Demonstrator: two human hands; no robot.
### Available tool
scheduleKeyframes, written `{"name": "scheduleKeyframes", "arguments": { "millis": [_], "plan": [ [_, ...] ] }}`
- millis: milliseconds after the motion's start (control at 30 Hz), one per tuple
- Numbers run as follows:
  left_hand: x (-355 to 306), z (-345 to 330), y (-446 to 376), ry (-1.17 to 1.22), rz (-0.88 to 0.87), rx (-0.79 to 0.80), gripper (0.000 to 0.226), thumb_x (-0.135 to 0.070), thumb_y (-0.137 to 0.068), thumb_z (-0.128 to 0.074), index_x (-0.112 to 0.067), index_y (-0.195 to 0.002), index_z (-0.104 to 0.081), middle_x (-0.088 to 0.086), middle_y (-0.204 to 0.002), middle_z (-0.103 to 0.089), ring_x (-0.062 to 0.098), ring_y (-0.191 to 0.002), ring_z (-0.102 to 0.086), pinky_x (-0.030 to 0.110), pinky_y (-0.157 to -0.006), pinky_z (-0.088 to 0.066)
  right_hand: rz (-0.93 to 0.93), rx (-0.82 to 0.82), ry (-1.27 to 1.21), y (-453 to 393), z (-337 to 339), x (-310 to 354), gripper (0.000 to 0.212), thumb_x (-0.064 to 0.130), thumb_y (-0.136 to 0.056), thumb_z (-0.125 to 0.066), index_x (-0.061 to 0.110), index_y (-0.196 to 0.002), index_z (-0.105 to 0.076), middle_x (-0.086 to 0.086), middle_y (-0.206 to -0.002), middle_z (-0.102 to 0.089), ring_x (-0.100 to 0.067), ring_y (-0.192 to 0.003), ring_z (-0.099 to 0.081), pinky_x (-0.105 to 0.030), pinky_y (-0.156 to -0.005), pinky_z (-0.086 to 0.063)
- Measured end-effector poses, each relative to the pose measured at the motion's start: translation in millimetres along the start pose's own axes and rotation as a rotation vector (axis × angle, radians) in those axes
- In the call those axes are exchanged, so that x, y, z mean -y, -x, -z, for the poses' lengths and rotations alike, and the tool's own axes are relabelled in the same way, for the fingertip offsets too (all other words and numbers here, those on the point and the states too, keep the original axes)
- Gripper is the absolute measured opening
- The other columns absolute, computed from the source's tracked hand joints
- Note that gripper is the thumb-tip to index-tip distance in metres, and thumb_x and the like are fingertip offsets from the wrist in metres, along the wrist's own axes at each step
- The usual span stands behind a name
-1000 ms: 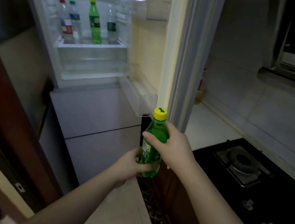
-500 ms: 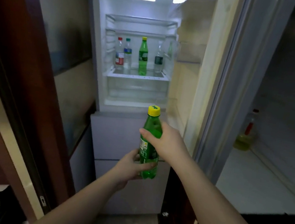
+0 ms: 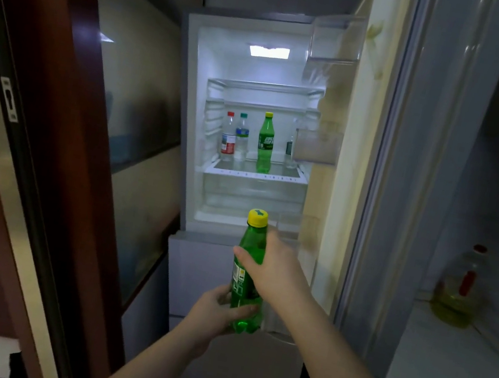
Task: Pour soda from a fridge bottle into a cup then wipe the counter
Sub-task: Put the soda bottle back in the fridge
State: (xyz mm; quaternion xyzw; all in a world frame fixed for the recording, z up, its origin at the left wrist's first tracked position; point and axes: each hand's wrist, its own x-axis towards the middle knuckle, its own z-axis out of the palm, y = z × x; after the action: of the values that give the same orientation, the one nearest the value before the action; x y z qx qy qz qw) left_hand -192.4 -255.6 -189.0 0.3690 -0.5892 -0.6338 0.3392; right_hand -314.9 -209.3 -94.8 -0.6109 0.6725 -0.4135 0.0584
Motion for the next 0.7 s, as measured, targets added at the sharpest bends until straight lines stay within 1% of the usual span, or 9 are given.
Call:
{"name": "scheduleKeyframes", "arguments": {
  "millis": [67,267,400,467,633,700],
  "plan": [
    [0,-1,-3,0.002,0.002,0.001,0.039,-0.018,-0.077,-0.082,-0.018,-0.114,-0.068,0.004,-0.112,-0.072,0.023,-0.096,-0.072,0.041,-0.084,-0.059,0.006,-0.011,0.004,-4,-1,-1,0.046,0.051,-0.086,-0.06,0.025,-0.121,-0.044,0.0,-0.109,-0.062,-0.021,-0.099,-0.061,-0.032,-0.077,-0.048],
    [-2,-8,-20,0.028,0.002,0.022,0.033,-0.011,-0.08,-0.079,-0.014,-0.111,-0.069,0.004,-0.106,-0.074,0.023,-0.094,-0.072,0.041,-0.081,-0.06,-0.04,-0.055,0.025,-21,-4,-9,0.043,0.05,-0.087,-0.059,0.023,-0.117,-0.044,-0.003,-0.105,-0.063,-0.025,-0.095,-0.062,-0.035,-0.075,-0.049],
    [0,-12,-41,0.047,0.014,0.059,0.03,-0.01,-0.081,-0.078,-0.016,-0.109,-0.069,-0.001,-0.103,-0.074,0.021,-0.091,-0.073,0.034,-0.074,-0.06,-0.056,-0.092,0.049,-33,-8,-21,0.039,0.046,-0.088,-0.058,0.021,-0.115,-0.043,-0.003,-0.103,-0.061,-0.025,-0.094,-0.061,-0.035,-0.074,-0.049],
    [2,-15,-54,0.067,0.015,0.082,0.032,-0.01,-0.08,-0.079,-0.015,-0.11,-0.069,-0.002,-0.1,-0.075,0.021,-0.091,-0.073,0.033,-0.072,-0.059,-0.08,-0.112,0.062,-42,-12,-27,0.038,0.044,-0.089,-0.058,0.021,-0.115,-0.042,-0.002,-0.101,-0.059,-0.024,-0.092,-0.06,-0.034,-0.072,-0.047],
    [9,-16,-94,0.054,0.005,0.151,0.037,-0.014,-0.079,-0.081,-0.014,-0.114,-0.068,0.003,-0.111,-0.073,0.022,-0.097,-0.072,0.038,-0.077,-0.06,-0.147,-0.128,0.095,-67,-16,-40,0.036,0.041,-0.089,-0.058,0.02,-0.113,-0.042,-0.003,-0.097,-0.059,-0.025,-0.089,-0.06,-0.032,-0.068,-0.044],
    [8,-16,-114,0.019,-0.011,0.173,0.04,-0.02,-0.075,-0.084,-0.019,-0.112,-0.069,0.001,-0.112,-0.072,0.021,-0.098,-0.071,0.04,-0.081,-0.059,-0.165,-0.147,0.111,-78,-17,-45,0.035,0.041,-0.089,-0.058,0.019,-0.111,-0.042,-0.004,-0.099,-0.059,-0.026,-0.09,-0.059,-0.033,-0.068,-0.044]
  ]
}}
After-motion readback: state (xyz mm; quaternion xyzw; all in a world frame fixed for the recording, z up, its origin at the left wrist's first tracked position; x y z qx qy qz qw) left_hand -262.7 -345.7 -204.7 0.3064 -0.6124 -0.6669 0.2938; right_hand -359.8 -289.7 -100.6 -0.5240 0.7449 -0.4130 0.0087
